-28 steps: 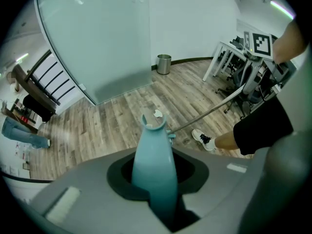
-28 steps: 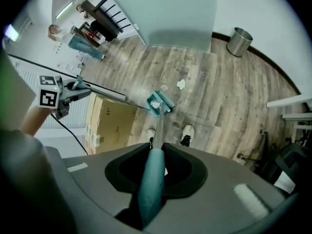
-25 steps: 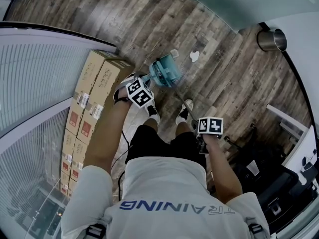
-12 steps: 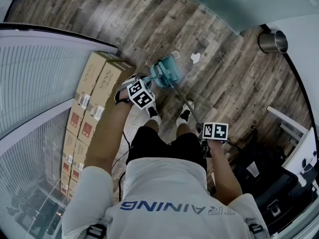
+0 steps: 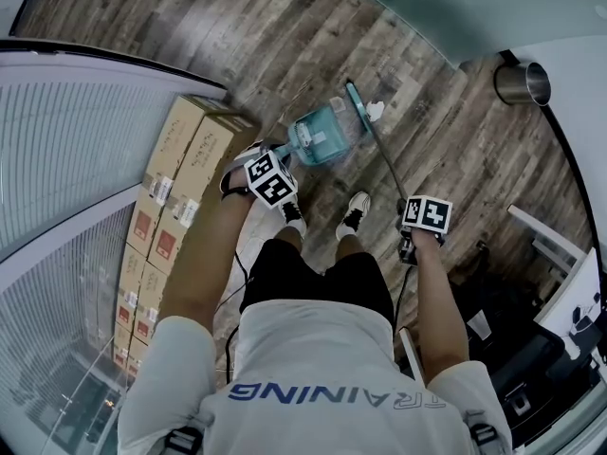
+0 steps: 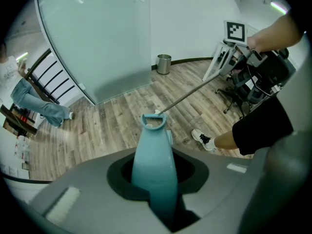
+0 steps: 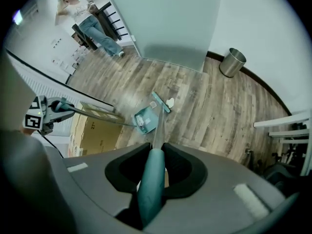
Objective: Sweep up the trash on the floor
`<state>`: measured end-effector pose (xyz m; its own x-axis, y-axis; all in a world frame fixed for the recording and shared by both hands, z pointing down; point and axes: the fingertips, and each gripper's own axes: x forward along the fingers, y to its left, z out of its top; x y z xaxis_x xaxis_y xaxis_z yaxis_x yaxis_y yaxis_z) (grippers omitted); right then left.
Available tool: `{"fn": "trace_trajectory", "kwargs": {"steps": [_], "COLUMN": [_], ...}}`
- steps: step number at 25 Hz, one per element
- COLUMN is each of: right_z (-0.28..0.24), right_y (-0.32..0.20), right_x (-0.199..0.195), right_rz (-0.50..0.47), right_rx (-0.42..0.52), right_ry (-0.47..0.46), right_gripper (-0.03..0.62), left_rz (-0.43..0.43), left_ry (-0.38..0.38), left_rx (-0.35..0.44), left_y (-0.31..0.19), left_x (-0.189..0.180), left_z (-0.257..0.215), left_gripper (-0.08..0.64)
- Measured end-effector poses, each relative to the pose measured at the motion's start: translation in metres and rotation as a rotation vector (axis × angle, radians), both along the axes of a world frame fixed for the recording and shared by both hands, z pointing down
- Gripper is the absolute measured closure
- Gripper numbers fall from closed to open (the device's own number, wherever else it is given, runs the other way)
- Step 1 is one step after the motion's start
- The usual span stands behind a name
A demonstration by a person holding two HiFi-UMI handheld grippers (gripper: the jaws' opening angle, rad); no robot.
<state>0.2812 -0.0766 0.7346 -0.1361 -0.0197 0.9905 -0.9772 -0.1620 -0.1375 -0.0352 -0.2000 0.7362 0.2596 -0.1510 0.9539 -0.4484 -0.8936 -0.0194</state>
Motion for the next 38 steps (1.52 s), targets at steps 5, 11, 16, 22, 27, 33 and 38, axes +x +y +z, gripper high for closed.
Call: {"fn": "trace_trajectory", "kwargs": {"steps": [5,11,16,22,27,33,38], "right_z": [0.021,0.018,0.006,-0.008,-0.014,-0.027,-0.034], "right_y": [-0.019,-0.002,0.048,0.091,0.096,0.097,0.076], "right_x": [-0.021,-0.046,-0.058,-0.077,-0.093,-0.07,-0.021], "right_rz": [-0.064,-0.198,-0.235,-0.294,-0.273,-0.17,-0.058], "right_rx": [-0.038,-0.052,-0.108,-0.149,-0.157,-0.127,-0.057], "right_ry": [0.004,0.048,-0.002,-0.067,-0.114,-0.141,-0.088], "right_gripper": [0.488,0.488,0.488,0.488,0.488,0.487,0.487], "left_rz": [-0.001,0.0,0.005,0.006,0.005,0.005,0.004], "left_ry": [0.001,0.002,0.0,-0.002,-0.004,-0.004,-0.006], "left_rx": [-0.004,-0.001,0.006,0.003,0.007,0.008,0.009], "left_y": [0.001,0.001,0.001,0.001,0.003,0.003,0.003], "left_x": [0.001,0.001,0.001,0.003,0.001,0.002,0.002], "left_z": [0.001,0.002,0.001,0.002,0.002,0.001,0.001], "left_gripper": [0.469,0.469,0.468,0.468,0.468,0.468,0.468]}}
